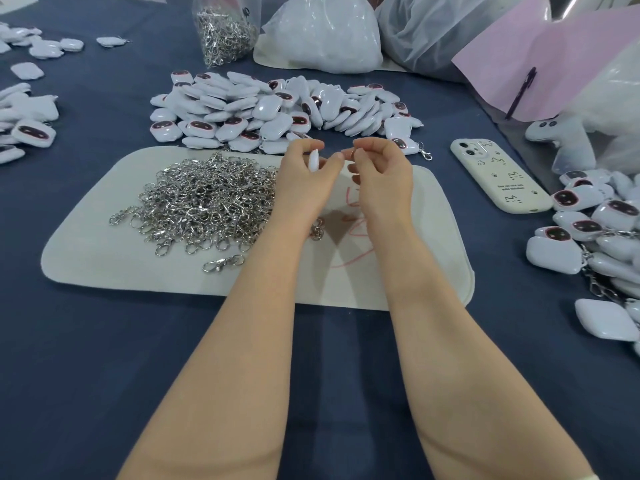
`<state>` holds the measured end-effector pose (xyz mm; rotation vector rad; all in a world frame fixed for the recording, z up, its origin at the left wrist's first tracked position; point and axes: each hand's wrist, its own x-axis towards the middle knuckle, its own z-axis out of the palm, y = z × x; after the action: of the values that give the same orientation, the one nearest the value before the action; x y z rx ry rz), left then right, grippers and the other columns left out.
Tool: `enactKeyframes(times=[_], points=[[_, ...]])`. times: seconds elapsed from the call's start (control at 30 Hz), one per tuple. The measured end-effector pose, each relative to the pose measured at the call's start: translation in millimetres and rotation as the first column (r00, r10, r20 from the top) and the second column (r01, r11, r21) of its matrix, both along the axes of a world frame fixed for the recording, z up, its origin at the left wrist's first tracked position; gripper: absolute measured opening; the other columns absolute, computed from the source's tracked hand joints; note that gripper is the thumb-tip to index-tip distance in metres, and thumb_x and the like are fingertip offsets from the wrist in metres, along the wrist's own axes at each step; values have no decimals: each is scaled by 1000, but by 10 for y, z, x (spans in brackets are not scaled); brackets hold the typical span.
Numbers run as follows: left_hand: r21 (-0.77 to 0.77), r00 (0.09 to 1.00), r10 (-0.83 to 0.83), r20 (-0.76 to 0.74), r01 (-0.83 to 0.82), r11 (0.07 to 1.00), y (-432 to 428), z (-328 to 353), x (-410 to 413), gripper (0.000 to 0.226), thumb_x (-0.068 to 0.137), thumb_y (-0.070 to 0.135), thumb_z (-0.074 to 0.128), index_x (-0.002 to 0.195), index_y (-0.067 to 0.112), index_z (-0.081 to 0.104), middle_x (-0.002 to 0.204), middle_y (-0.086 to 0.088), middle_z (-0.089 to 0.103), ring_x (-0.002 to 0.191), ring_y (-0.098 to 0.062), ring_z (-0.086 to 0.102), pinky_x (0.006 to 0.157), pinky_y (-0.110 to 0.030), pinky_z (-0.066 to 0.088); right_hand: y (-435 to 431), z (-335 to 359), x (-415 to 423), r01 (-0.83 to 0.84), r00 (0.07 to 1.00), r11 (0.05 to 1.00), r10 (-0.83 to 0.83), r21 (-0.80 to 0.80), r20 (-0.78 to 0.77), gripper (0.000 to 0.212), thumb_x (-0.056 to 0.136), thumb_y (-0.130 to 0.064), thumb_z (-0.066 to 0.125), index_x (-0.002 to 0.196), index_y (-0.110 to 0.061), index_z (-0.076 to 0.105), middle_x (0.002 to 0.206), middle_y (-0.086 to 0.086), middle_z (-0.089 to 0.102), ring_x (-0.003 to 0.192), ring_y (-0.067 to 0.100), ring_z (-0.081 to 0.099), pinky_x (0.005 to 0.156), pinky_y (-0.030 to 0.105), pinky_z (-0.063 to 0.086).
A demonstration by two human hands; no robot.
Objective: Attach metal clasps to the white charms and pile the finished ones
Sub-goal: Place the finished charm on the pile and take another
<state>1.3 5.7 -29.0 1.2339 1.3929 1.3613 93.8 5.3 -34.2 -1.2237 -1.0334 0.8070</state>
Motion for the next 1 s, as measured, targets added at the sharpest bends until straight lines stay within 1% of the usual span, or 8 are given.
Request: enactKeyframes(times=[0.1,0.27,0.43,0.53,0.63,0.77,0.87,1.0], points=[[8,997,-50,-55,51,999,-8,8,10,7,86,24,65,90,19,65,78,13,61,68,6,54,68,-20,42,-5,-12,-20,9,994,999,-14,43,109,23,93,-2,44,101,-18,57,87,-6,69,82,5,63,83,25,50],[19,994,-71,-79,72,997,-17,14,-9,9,87,16,63,79,18,67,64,15,58,53,9,48,54,-11,38,-34,-43,-74,-47,953,996,21,78,302,31,94,-2,41,116,-17,56,91,-14,65,80,-15,56,72,-1,36],[44,988,18,-155,-11,999,9,11,-19,10,90,16,59,80,17,63,70,11,58,70,-8,51,62,-19,38,-30,-26,-90,-56,944,997,37,49,328,29,95,-3,43,120,-13,52,101,-6,65,89,8,59,77,8,41],[72,978,96,-185,-84,994,25,-1,-40,10,91,18,58,87,13,66,76,6,59,74,-10,51,61,-18,34,-23,-48,-75,-23,912,999,9,31,409,24,92,-6,51,114,-11,55,112,-1,63,102,11,56,85,15,39],[100,955,130,-265,-107,989,31,-12,-71,11,91,19,57,83,15,63,73,3,58,73,-15,50,61,-19,32,-15,-61,-73,-10,897,998,-18,61,442,17,89,-8,56,105,-12,59,107,0,62,97,10,52,84,17,38],[130,914,135,-383,-91,987,13,-26,-61,18,92,23,55,99,11,66,96,-3,67,89,-19,58,74,-25,40,-6,-70,-101,-51,890,998,26,42,455,14,88,-7,56,97,-15,63,100,1,63,83,3,52,78,15,42],[165,908,150,-392,-91,982,-7,-17,-53,17,92,24,56,98,10,65,91,0,64,89,-20,59,74,-26,41,-6,-70,-108,-57,897,998,35,36,440,14,88,-5,55,94,-16,61,94,-1,63,74,-4,51,70,4,39],[172,921,143,-363,-85,981,-11,-12,-63,16,92,22,56,97,9,65,88,3,60,89,-19,59,79,-28,44,-15,-44,-100,-77,934,997,64,25,353,13,87,-3,57,90,-16,58,79,-15,58,71,-6,53,69,4,41]])
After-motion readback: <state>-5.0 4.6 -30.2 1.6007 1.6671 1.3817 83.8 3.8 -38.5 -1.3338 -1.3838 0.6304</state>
